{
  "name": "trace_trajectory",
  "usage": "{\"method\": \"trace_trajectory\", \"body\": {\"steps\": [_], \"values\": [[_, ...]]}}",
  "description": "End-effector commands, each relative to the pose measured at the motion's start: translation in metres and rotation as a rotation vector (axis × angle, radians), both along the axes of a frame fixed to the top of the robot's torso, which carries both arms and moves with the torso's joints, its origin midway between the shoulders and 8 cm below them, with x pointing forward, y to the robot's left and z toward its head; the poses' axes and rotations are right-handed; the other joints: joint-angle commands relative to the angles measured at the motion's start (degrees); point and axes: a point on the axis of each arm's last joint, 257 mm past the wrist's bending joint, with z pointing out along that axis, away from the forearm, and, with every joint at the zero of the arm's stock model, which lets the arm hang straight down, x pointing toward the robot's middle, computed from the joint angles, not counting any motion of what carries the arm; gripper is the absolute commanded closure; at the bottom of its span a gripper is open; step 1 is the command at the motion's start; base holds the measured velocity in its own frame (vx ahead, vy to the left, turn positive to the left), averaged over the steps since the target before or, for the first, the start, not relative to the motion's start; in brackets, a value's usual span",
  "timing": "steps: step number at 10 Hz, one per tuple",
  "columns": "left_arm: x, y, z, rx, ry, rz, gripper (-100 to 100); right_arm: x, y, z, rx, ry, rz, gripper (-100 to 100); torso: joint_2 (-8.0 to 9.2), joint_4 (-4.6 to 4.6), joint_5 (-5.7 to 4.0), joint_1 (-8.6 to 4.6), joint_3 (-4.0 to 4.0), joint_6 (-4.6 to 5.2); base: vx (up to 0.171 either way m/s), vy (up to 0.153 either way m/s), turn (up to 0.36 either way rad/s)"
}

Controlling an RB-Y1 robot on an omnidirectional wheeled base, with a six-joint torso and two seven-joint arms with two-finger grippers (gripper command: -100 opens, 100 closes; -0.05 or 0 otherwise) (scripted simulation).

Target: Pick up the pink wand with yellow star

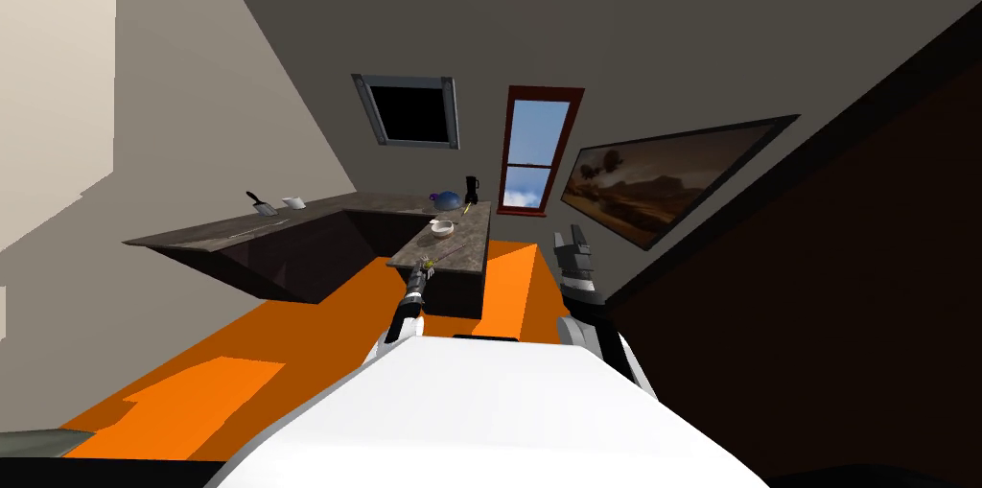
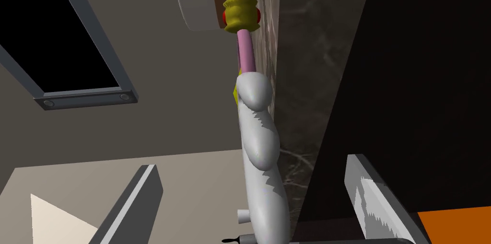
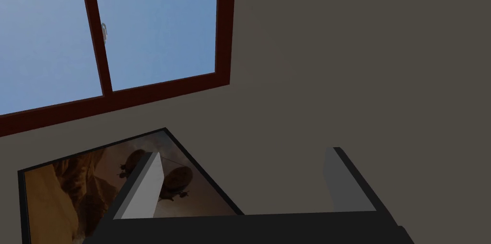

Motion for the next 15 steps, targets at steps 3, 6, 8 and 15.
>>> {"method": "trace_trajectory", "body": {"steps": [3, 6, 8, 15], "values": [[0.016, 0.021, 0.000, 0.004, -0.002, 0.030, -100, 0.000, 0.000, 0.000, 0.000, 0.000, 0.000, 0, -0.15, -0.03, 0.01, 0.06, -0.08, -0.04, -0.051, -0.016, -0.057], [0.027, 0.034, -0.003, -0.001, 0.004, 0.050, -100, 0.000, 0.000, 0.000, 0.000, 0.000, 0.000, 0, 0.00, -0.01, 0.01, 0.05, -0.01, -0.01, -0.075, -0.014, -0.094], [0.037, 0.047, 0.000, -0.004, -0.001, 0.072, -100, 0.000, 0.000, 0.000, 0.000, 0.000, 0.000, 0, 0.00, 0.00, 0.01, 0.03, 0.00, -0.01, -0.076, -0.019, -0.102], [0.064, 0.083, 0.007, -0.032, -0.009, 0.141, -100, 0.000, 0.000, 0.000, 0.000, 0.000, 0.000, 0, -0.01, 0.00, 0.00, 0.01, 0.00, -0.04, -0.070, -0.021, -0.084]]}}
